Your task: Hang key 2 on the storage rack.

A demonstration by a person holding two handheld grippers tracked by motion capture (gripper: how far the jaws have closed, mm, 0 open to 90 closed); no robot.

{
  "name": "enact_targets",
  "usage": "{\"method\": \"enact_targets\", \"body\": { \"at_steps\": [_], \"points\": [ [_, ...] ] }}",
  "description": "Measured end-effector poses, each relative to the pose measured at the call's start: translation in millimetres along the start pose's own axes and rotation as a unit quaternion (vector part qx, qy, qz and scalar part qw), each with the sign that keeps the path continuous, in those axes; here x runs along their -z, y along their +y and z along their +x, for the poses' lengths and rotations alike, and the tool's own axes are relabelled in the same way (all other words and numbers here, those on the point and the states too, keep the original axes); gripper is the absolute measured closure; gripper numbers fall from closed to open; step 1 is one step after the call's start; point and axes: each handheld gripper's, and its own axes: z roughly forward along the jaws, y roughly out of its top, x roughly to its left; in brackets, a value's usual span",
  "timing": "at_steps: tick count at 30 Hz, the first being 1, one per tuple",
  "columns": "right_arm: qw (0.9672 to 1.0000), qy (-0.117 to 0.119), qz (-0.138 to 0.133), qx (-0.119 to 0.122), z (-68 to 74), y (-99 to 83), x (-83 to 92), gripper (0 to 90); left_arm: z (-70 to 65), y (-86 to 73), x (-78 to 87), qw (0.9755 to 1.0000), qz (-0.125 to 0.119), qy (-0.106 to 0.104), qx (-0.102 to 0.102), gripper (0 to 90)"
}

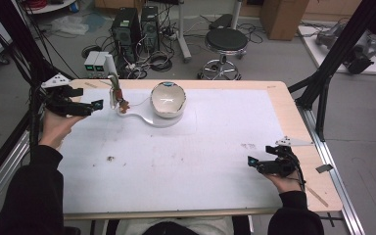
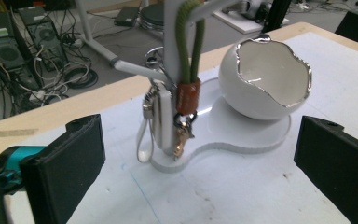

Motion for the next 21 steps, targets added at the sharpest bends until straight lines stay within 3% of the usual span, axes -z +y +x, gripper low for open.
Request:
{"method": "enact_targets", "body": {
  "at_steps": [3, 12, 21],
  "points": [
    [1.0, -0.001, 0.001, 0.0, 0.6, 0.1, -0.1, 0.6, -5.5, -8.0, 2.0, 1.0, 0.002, 0.001, -0.002, 2.3],
    [1.0, 0.003, -0.002, 0.0, 0.7, 0.4, -0.4, 0.6, -9.7, -37.0, 7.6, 0.9998, -0.005, -0.005, 0.019, 2.3],
    [1.0, 0.004, 0.0, 0.0, 0.8, 0.2, -0.9, 0.6, -16.6, -64.6, 22.9, 0.9993, -0.023, 0.009, 0.029, 2.2]
  ]
}}
